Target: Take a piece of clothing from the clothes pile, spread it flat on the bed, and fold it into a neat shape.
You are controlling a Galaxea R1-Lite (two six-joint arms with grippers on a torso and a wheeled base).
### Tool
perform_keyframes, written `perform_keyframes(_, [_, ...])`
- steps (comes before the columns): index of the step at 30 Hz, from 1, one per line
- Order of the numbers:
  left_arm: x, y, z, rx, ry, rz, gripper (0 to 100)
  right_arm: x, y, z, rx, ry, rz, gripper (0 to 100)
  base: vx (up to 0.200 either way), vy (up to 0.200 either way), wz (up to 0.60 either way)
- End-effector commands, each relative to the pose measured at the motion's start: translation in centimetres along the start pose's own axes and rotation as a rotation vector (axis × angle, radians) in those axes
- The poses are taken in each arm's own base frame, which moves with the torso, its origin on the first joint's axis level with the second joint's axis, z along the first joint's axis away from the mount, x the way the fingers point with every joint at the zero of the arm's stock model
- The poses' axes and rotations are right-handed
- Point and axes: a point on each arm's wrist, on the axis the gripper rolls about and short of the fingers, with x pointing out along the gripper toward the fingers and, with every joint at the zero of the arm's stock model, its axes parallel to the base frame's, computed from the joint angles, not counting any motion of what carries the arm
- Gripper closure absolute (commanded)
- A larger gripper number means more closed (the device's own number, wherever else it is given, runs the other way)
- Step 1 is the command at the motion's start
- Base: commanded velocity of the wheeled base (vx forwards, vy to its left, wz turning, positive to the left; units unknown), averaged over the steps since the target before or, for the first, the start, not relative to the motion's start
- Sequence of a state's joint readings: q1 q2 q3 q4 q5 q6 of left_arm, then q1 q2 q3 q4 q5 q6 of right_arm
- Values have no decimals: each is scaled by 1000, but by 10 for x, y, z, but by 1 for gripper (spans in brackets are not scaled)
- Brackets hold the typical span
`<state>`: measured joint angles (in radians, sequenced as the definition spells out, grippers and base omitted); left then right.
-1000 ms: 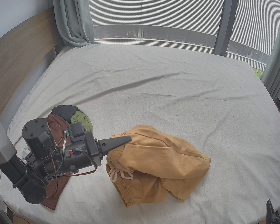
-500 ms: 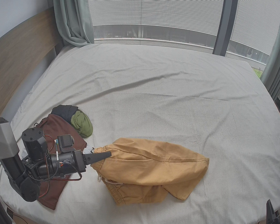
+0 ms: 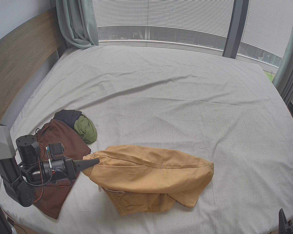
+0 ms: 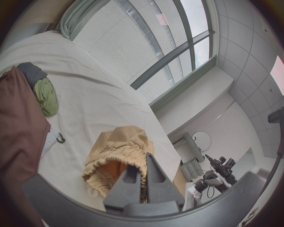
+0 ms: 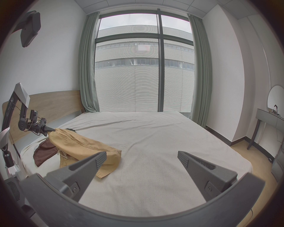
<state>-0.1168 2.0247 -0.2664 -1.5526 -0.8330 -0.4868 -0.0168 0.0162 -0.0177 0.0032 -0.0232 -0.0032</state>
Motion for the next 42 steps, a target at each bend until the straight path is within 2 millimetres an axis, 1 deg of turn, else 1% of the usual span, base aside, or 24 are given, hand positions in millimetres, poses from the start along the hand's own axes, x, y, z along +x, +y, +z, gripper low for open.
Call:
perform_keyframes(1, [-4, 9, -4, 7, 7, 25, 100, 0, 0, -4, -1, 1, 3, 0, 0, 0, 0])
perform_keyframes(2, [-4, 11, -7, 16, 22, 25, 100, 0, 0, -4, -1, 1, 2, 0, 0, 0, 0])
perform_keyframes(4, [-4, 11, -7, 16, 22, 25, 100, 0, 0, -4, -1, 1, 2, 0, 0, 0, 0])
perform_keyframes(5, [-3, 21, -19, 39, 62, 30, 100, 0, 0, -4, -3, 1, 3, 0, 0, 0, 0])
perform_keyframes(7, [-2, 27, -24, 68, 77, 41, 100, 0, 0, -4, -6, 1, 5, 0, 0, 0, 0])
perform_keyframes(9, [-2, 28, -25, 72, 79, 43, 100, 0, 0, -4, -8, 1, 5, 0, 0, 0, 0])
perform_keyframes(10, [-1, 32, -28, 99, 90, 48, 100, 0, 0, -4, -11, 1, 6, 0, 0, 0, 0])
perform_keyframes(26, [-1, 32, -25, 113, 78, 47, 100, 0, 0, -5, -8, -2, 2, 0, 0, 0, 0])
perform_keyframes(29, [-2, 31, -23, 117, 74, 47, 100, 0, 0, -2, -10, -26, 9, 0, 0, 0, 0])
perform_keyframes(30, [-2, 31, -23, 117, 74, 47, 100, -1, 0, 2, -14, -48, 9, 0, 0, 0, 0])
perform_keyframes(31, [-2, 30, -23, 118, 73, 46, 100, -4, 0, 16, -24, -129, 6, 0, 0, 0, 0])
perform_keyframes(32, [-2, 31, -23, 117, 74, 47, 100, -6, 0, 23, -30, -157, 2, 0, 0, 0, 0])
perform_keyframes(33, [-2, 31, -23, 118, 73, 46, 100, -9, 0, 40, -46, -189, 4, 0, 0, 0, 0])
perform_keyframes(34, [-2, 31, -23, 117, 74, 47, 100, -6, 0, 53, -48, -174, 12, 0, 0, 0, 0])
perform_keyframes(35, [-2, 31, -24, 116, 74, 47, 100, -3, 0, 61, -39, -150, 26, 0, 0, 0, 0])
perform_keyframes(36, [-1, 32, -24, 116, 74, 47, 100, 2, 0, 67, -25, -124, 61, 0, 0, 0, 0])
perform_keyframes(37, [-1, 32, -24, 116, 74, 47, 100, 2, 0, 67, -25, -124, 61, 0, 0, 0, 0])
perform_keyframes(38, [-1, 31, -22, 122, 70, 45, 100, 11, 0, 76, 53, -77, 154, 0, 0, 0, 0])
perform_keyframes(39, [-1, 32, -22, 123, 69, 45, 100, 15, 0, 81, 105, -53, 190, 0, 0, 0, 0])
perform_keyframes(40, [-1, 31, -22, 124, 68, 45, 100, 19, 1, 85, 138, -36, 209, 0, 0, 0, 0])
perform_keyframes(42, [-1, 31, -22, 123, 70, 45, 100, 33, 4, 95, 200, 37, 234, 0, 0, 0, 0])
